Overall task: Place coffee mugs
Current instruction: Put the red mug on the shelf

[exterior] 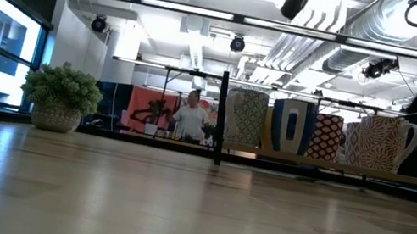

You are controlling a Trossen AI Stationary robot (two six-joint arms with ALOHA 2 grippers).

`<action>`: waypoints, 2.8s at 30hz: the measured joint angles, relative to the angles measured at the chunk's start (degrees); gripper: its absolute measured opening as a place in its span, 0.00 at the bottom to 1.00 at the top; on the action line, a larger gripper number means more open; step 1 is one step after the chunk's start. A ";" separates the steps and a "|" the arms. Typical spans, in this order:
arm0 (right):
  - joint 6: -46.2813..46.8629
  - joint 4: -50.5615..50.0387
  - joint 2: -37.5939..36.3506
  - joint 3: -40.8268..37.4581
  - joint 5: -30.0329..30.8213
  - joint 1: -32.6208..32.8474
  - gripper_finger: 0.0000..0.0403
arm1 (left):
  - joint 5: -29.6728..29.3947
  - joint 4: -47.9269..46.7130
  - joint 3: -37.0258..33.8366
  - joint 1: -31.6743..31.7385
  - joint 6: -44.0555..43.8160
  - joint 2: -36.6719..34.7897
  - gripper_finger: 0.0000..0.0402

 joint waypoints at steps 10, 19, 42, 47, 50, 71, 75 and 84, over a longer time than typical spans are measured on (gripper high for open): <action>-0.34 -0.63 0.00 0.00 -0.45 0.02 0.27 | -2.86 -8.58 14.72 -3.20 4.41 10.85 0.28; -0.36 -3.27 0.00 0.00 -0.83 0.00 0.27 | -0.14 -25.15 37.06 -4.28 10.17 24.08 0.28; -0.34 -3.55 0.02 0.00 -3.06 0.02 0.27 | 1.64 -18.95 39.16 -7.24 6.45 30.65 0.28; -0.34 -4.08 0.03 0.00 -3.32 0.00 0.27 | 1.13 -16.24 39.24 -8.25 5.08 31.21 0.28; -0.34 -4.06 0.04 0.00 -4.00 0.01 0.27 | 0.92 -15.73 39.20 -8.60 4.46 31.57 0.28; -1.73 -0.35 -2.82 0.00 -6.64 0.02 0.27 | -2.76 -35.27 39.92 -5.47 20.77 14.59 0.20; -1.48 0.02 -6.55 0.00 -5.39 0.02 0.27 | -10.12 -52.66 39.92 -5.54 19.48 9.85 0.16; -0.31 7.33 -10.43 0.00 -1.02 0.02 0.27 | -21.23 -66.32 39.93 -3.16 17.64 2.40 0.12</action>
